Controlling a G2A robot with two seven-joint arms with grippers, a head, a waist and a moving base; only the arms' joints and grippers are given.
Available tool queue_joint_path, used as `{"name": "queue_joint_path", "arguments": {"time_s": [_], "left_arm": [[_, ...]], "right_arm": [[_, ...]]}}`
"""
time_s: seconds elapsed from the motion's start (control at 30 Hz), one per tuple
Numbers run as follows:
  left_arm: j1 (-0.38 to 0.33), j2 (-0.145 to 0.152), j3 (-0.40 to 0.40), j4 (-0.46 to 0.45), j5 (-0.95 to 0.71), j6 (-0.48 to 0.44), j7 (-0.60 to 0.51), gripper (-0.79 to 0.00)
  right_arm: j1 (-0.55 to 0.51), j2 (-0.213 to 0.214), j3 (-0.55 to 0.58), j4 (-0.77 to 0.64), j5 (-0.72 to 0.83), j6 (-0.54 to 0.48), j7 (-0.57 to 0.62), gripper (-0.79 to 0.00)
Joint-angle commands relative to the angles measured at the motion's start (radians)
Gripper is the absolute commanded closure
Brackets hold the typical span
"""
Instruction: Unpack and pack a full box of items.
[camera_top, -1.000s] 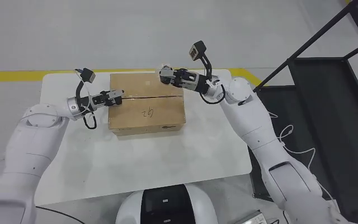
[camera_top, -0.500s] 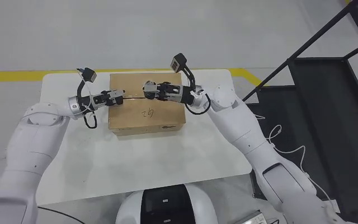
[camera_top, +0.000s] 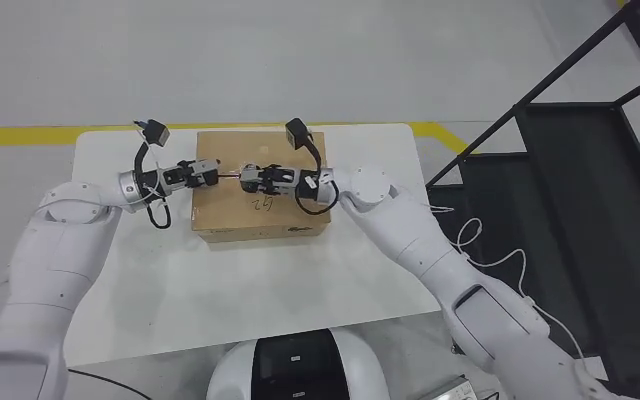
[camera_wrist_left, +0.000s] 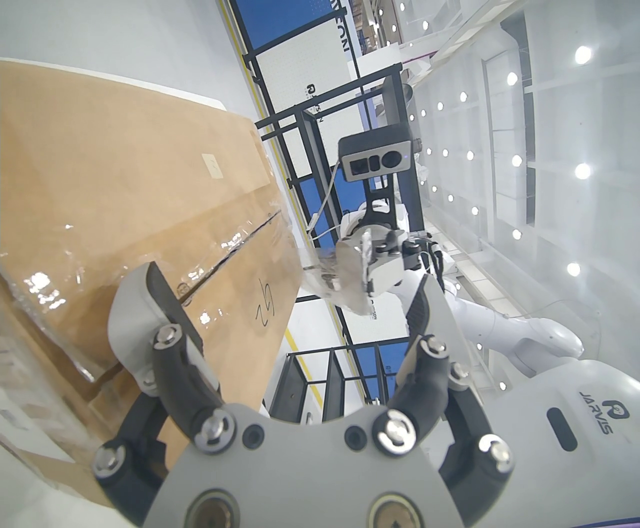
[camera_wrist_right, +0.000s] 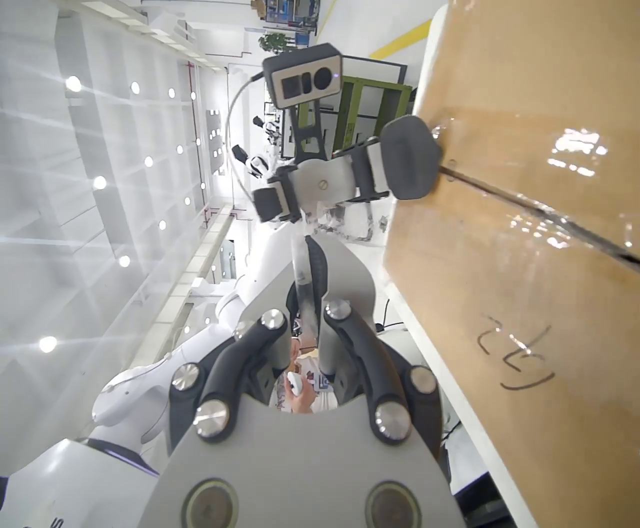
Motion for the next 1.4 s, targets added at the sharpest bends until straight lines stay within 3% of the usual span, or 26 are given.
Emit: {"name": "queue_joint_path", "arguments": {"time_s": [0.0,0.43,1.17,1.2,1.23,1.27,1.37], "left_arm": [[0.0,0.0,-0.004,0.003,-0.001,-0.002,-0.002,-0.785],[0.015,0.005,-0.025,-0.003,0.0,-0.002,-0.029,-0.785],[0.046,0.018,-0.068,-0.046,0.017,0.021,-0.041,-0.785],[0.046,0.018,-0.069,-0.047,0.017,0.023,-0.041,-0.785],[0.047,0.019,-0.071,-0.047,0.017,0.023,-0.042,-0.785],[0.048,0.019,-0.072,-0.047,0.017,0.023,-0.043,-0.785],[0.054,0.02,-0.074,-0.052,0.016,0.021,-0.047,-0.785]], "right_arm": [[0.003,-0.005,-0.007,0.014,-0.016,-0.001,-0.015,0.0],[0.031,-0.026,0.0,0.04,-0.065,-0.028,-0.106,0.0],[0.086,-0.105,-0.076,0.257,-0.111,-0.017,-0.155,-0.003],[0.089,-0.108,-0.077,0.264,-0.111,-0.018,-0.156,-0.277],[0.092,-0.111,-0.077,0.268,-0.111,-0.019,-0.156,-0.443],[0.097,-0.114,-0.076,0.272,-0.112,-0.021,-0.156,-0.773],[0.111,-0.119,-0.069,0.271,-0.11,-0.03,-0.152,-0.785]]}}
